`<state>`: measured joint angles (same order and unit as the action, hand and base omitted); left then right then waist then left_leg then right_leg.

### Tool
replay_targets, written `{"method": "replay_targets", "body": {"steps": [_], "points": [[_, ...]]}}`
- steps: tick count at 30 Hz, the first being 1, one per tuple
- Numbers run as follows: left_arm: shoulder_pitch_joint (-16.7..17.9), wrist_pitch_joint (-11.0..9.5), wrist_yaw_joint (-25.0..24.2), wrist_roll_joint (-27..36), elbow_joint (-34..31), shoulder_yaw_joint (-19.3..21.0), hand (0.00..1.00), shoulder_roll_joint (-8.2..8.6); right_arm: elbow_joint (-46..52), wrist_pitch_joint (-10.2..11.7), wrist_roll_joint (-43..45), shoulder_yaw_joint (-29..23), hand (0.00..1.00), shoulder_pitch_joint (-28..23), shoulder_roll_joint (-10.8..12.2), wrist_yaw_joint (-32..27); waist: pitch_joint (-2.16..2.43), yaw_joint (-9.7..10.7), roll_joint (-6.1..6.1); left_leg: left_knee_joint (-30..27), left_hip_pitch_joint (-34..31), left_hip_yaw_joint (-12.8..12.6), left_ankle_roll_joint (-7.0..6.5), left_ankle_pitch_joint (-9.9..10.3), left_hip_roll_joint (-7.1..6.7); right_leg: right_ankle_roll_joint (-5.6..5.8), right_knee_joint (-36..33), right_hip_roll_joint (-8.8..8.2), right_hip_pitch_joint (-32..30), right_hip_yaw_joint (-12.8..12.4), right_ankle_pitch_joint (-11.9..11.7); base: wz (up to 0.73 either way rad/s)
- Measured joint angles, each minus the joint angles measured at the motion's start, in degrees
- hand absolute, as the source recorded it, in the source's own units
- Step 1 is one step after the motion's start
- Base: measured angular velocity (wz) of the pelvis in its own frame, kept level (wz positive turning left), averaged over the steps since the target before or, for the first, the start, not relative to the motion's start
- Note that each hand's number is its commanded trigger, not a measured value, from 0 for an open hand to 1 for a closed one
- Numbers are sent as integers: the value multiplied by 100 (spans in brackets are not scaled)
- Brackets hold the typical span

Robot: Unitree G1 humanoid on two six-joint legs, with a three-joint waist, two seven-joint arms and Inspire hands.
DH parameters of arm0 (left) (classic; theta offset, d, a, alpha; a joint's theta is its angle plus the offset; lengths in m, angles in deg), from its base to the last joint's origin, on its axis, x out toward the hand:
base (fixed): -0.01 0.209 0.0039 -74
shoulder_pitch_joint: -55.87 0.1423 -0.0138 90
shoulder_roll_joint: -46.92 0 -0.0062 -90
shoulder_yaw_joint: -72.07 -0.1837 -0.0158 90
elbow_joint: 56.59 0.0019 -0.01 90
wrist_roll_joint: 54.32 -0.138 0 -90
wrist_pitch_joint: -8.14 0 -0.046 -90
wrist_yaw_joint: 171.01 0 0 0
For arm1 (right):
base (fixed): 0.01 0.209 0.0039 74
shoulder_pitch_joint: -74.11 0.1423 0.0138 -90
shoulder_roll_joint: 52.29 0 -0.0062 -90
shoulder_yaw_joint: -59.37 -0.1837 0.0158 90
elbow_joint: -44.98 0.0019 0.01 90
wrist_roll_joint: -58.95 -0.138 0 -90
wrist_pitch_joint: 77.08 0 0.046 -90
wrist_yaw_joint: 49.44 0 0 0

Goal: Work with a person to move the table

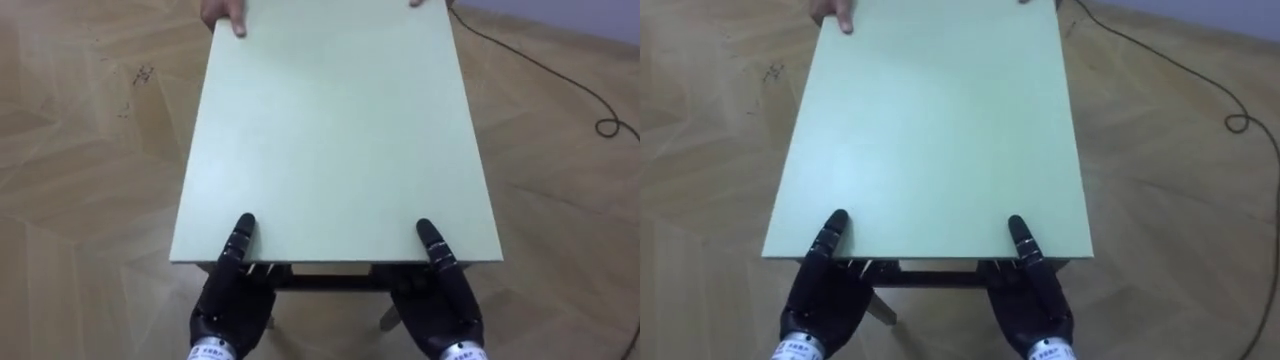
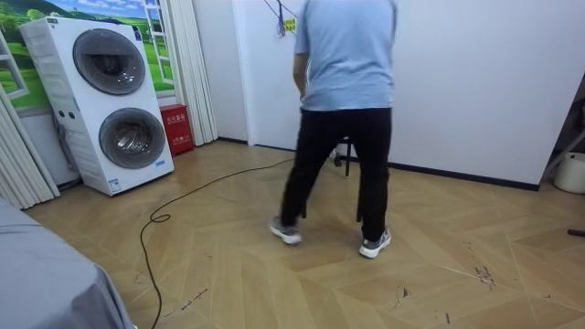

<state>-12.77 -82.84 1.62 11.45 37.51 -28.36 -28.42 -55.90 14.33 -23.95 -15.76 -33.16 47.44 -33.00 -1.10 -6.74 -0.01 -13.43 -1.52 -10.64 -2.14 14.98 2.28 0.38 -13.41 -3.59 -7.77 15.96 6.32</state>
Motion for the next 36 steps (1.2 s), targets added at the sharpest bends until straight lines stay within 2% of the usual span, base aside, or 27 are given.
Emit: {"method": "replay_targets", "body": {"steps": [4, 6, 8, 10, 12, 13, 15, 16, 17, 18, 19, 20, 21, 22, 23, 26, 27, 31, 32, 33, 34, 35, 36], "points": [[42, -92, -47, 0, -9, -2, 100, 18, 3, 0, 42, 23, 100, 77, -30, 0, 0, -34, 0, -1, 2, 212, 1, -1, -4, 2, 99, 12, 138, 24, 1, 35], [62, -123, -80, -2, -10, -2, 100, 15, 2, 2, 50, 42, 100, 81, -41, -1, -2, -51, -4, -1, 5, 396, 5, -3, -4, 4, 102, 13, 226, 167, 3, 37], [63, -164, -80, -8, -24, 18, 100, 8, 3, 32, 71, 107, 100, 68, -44, -2, -4, -103, -9, -1, 0, 526, 25, -16, -4, 41, 81, 4, 267, 187, 29, 34], [71, -209, -80, -7, -41, 23, 100, -40, 3, 43, 62, 167, 100, 60, -50, -1, -2, -97, -14, -29, -78, 633, 30, -19, -19, 68, 63, -29, 285, 326, 72, 45], [36, -208, -81, -16, -54, 8, 100, -70, -1, 36, 40, 157, 100, 66, -58, 5, -16, -69, -63, -126, -201, 945, 46, -29, -48, 50, -106, -95, 266, 582, 156, 67], [40, -207, -81, -15, -53, 4, 100, -68, -1, 26, 22, 156, 100, 64, -65, 5, -23, -64, -82, -153, -203, 1005, 48, -30, -57, 43, -204, -123, 265, 640, 196, 70], [49, -202, -81, -8, -47, -1, 100, -50, 0, 17, 35, 134, 100, 36, -66, 17, -51, -23, -146, -233, -234, 1382, 65, -41, -98, -77, -546, -204, 178, 763, 406, 72], [47, -203, -82, -9, -50, 0, 100, -54, 3, 16, 57, 130, 100, 34, -61, 35, -53, -11, -150, -233, -276, 1495, 85, -52, -115, -108, -512, -171, 162, 737, 450, 79], [31, -205, -84, -11, -59, 13, 100, -60, 49, 16, 130, 114, 100, 25, -48, 46, -47, -7, -161, -233, -388, 1708, 126, -76, -146, -169, -279, 20, 83, 568, 473, 83], [40, -190, -83, -10, -58, 16, 100, -18, 95, 17, 194, 71, 100, 24, -52, 46, -23, -4, -188, -210, -503, 1721, 199, -132, -233, -198, -125, 40, 135, 744, 435, 75], [63, -178, -83, -6, -57, 21, 100, 24, 103, 18, 227, 56, 100, 55, -74, 45, -29, 1, -234, -179, -534, 1606, 215, -168, -214, -200, -124, 12, 149, 864, 427, 85], [92, -128, -83, 30, -54, 14, 100, 83, 102, 31, 257, -24, 100, 58, -86, 46, -12, 64, -295, -34, -562, 899, 194, -324, -157, -201, -133, -70, 197, 1179, 427, 117], [96, -82, -83, 38, -54, -35, 100, 106, 102, 24, 249, -88, 100, 57, -88, 53, -3, 202, -327, 101, -528, -97, 124, -459, -67, -202, -149, -151, 288, 1450, 428, 138], [95, -70, -83, 38, -54, -63, 100, 106, 101, 9, 236, -119, 100, 44, -98, 53, 2, 246, -337, 131, -511, -534, 106, -483, -12, -205, -171, -157, 318, 1500, 430, 140], [93, -71, -83, 38, -55, -92, 100, 98, 101, -30, 220, -157, 100, 30, -79, 54, -2, 307, -339, 131, -483, -969, 92, -503, 123, -199, -295, -151, 296, 1505, 447, 106], [133, -106, -80, 108, -65, -84, 100, 64, 118, -94, 310, -184, 100, 58, -31, 50, -4, 251, -337, 55, -497, -804, 96, -521, 112, -151, -427, -149, 311, 1235, 505, 53], [133, -107, -80, 111, -94, -68, 100, 65, 152, -118, 342, -200, 100, 91, -37, 36, -7, 147, -343, 40, -540, -812, 95, -520, 95, -149, -412, -160, 316, 1255, 507, 13], [131, -146, -80, 110, -139, 5, 100, 67, 153, -150, 488, -173, 100, 203, 2, -38, -6, 84, -340, 27, -575, -796, 40, -552, 67, -147, -603, -235, 270, 1237, 507, 20], [131, -151, -76, 110, -128, 31, 100, 63, 153, -161, 498, -151, 100, 195, 36, -82, -13, 83, -350, 36, -524, -705, 20, -564, 68, -124, -861, -262, 207, 1210, 521, 24], [143, -167, -72, 112, -121, 56, 100, 53, 151, -181, 514, -127, 100, 196, 65, -117, -19, 82, -345, 26, -498, -529, 0, -562, 69, -25, -831, -248, 74, 909, 607, 23], [160, -188, -75, 116, -130, 40, 100, 45, 152, -186, 511, -124, 100, 209, 68, -143, -26, 75, -335, 18, -500, -443, -1, -560, 48, -36, -602, -225, 10, 763, 584, 25], [148, -195, -73, 119, -123, 34, 100, 68, 155, -211, 492, -135, 100, 236, 50, -183, -42, 23, -300, 1, -499, -421, -20, -536, -41, -73, -240, -309, -187, 597, 217, 34], [160, -178, -37, 127, -108, 71, 100, 84, 147, -211, 492, -112, 100, 227, 50, -205, -29, 2, -313, -25, -487, -464, -11, -507, -63, -111, -348, -374, -217, 644, 207, 29]]}}
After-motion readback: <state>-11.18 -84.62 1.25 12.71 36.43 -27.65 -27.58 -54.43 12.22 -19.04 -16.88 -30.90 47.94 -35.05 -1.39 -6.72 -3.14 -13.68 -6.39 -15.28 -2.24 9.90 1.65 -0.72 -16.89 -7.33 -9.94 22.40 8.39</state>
